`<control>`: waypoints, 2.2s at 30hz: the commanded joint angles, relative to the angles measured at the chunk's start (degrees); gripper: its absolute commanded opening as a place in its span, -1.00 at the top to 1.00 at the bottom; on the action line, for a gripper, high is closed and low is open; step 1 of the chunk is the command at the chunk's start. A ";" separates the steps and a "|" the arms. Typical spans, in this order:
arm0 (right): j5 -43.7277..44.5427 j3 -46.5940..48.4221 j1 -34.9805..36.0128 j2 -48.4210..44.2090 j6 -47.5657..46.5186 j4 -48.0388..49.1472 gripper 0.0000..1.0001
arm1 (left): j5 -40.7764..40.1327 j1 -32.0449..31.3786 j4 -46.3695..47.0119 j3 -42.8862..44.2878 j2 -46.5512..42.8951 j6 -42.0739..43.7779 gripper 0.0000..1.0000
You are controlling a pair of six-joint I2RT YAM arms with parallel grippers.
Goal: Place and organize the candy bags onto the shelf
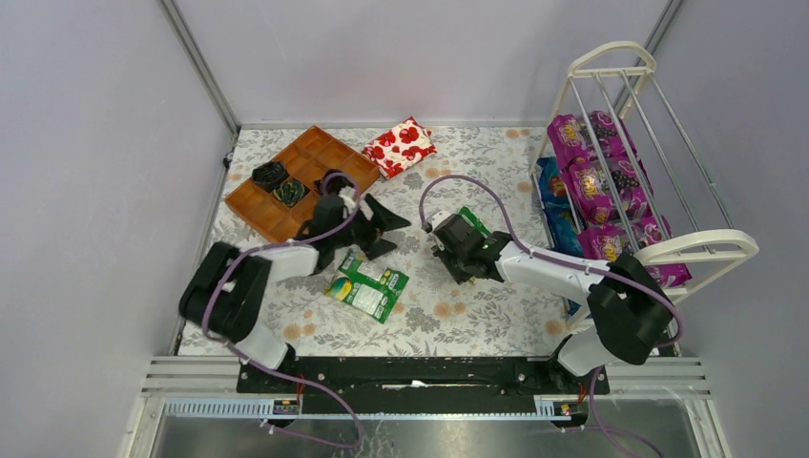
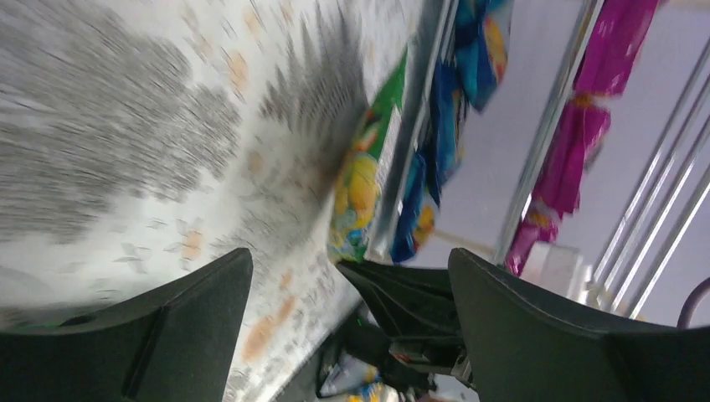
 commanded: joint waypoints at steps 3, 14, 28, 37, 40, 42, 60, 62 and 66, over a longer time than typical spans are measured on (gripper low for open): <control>-5.08 -0.68 0.36 -4.87 2.75 4.32 1.00 | 5.54 -11.75 21.83 1.68 10.75 -13.32 -0.71; -6.14 -2.55 0.37 -8.89 3.93 3.47 1.00 | 2.30 -15.18 27.20 4.76 19.32 -16.97 -0.12; -0.73 -2.53 0.56 -7.60 6.10 2.49 0.36 | 1.43 -16.05 20.07 4.64 15.63 -12.75 0.88; 13.67 -1.91 7.70 -3.92 1.75 5.80 -0.72 | 3.03 -16.07 21.29 2.75 12.68 -16.79 0.86; 21.71 -0.55 10.20 -0.43 0.66 7.29 -0.73 | 3.89 -16.07 21.75 2.63 12.52 -17.72 0.85; 26.82 0.71 10.79 2.44 -0.16 8.05 -0.71 | 4.25 -16.07 22.50 2.12 12.47 -18.45 0.84; 35.12 -1.70 12.48 4.55 -8.84 19.52 0.15 | 5.99 -14.72 24.28 -0.15 11.98 -20.16 0.70; 34.92 -1.93 12.53 3.85 -8.91 19.61 0.25 | 5.98 -14.31 23.23 -0.10 11.34 -19.20 0.60; 34.60 -1.69 12.50 2.82 -8.55 18.32 0.39 | 6.08 -12.36 20.20 -0.46 8.71 -16.05 0.43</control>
